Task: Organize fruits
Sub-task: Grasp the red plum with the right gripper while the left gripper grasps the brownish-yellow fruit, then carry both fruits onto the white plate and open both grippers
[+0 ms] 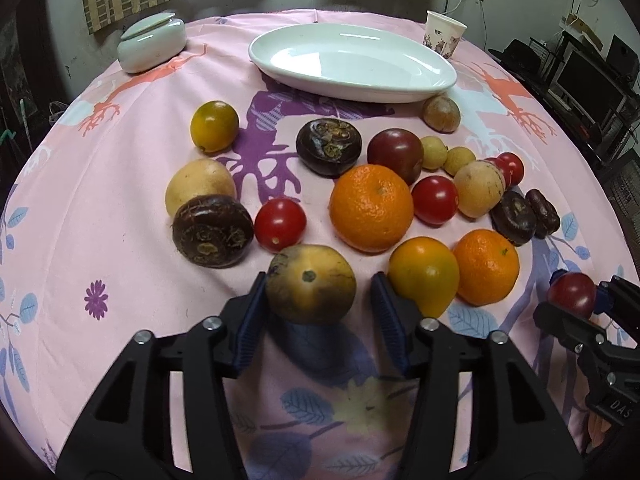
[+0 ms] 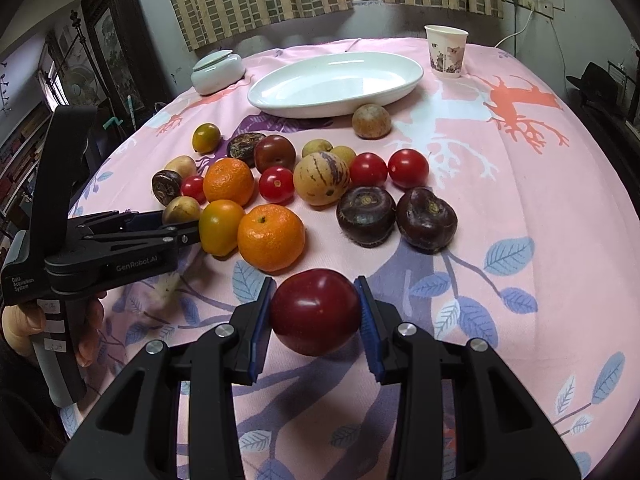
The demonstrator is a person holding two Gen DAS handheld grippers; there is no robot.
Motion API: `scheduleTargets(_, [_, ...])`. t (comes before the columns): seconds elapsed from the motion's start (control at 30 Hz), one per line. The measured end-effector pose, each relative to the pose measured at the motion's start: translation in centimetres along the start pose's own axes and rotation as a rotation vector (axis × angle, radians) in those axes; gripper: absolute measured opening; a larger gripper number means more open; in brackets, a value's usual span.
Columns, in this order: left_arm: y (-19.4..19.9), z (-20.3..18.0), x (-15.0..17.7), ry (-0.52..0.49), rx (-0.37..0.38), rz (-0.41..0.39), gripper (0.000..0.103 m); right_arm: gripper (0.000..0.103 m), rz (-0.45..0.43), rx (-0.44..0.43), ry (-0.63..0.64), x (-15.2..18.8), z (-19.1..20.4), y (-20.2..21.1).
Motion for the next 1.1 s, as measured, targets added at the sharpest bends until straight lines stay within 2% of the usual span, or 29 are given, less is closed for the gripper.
scheduleTargets(0.13, [0.6,0.0,0.2,-0.006,0.024,-0.013,0.039,0.04,0.002,0.014,-0.008,0.1,-0.3,-0.1])
scheduleTargets(0.33, [4.8,-0.7,-0.1,-0.093,0.034,-0.08,0.04,0.04,-0.026,0.007,-0.024,-0.5,-0.4,0.9])
scheduleTargets(0.43, [7.1,-1.4,-2.4,-0.146,0.035,-0.121,0.04,0.04,-0.055,0.013,-0.007,-2.5,0.2,2.9])
scheduleTargets(0.53, [8.3,-1.6,-6.2,-0.156,0.041,-0.157,0.04,0.04,-0.148,0.065,0.078,-7.3,1.1,5.5])
scheduleTargets(0.6, [7.5,-1.3,-9.3,-0.123,0.039,-0.159,0.04,0.04,-0.185,0.09,0.106,-10.1,1.0,5.7])
scheduleTargets(0.7, [4.4,-0.7,-13.5,-0.083,0.018,-0.13,0.04,0.04,-0.184,0.087,0.11,-14.3,0.0,3.1])
scheduleTargets(0.83, [-1.4,-0.3,-17.7,-0.028,0.023,-0.065,0.04,0.04,-0.1,0.108,0.082,-17.9,-2.2,-3.3])
scheduleTargets(1.03, [-8.1,0.2,-19.0,-0.007,0.01,0.038,0.04,0.04,0.04,0.191,0.173,-19.5,-2.7,-11.3])
scheduleTargets(1.1, [-9.2,0.3,-18.8,0.004,0.032,0.067,0.042,0.045,0.071,0.197,0.202,-19.8,-2.6,-12.9])
Point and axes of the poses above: each gripper's, at about its wrist camera, not at the fingertips, and y roughly against the way its jaws point, z to its left, x to its underside, the point moved 8 cm from there along -y, roughly the way its jaws point
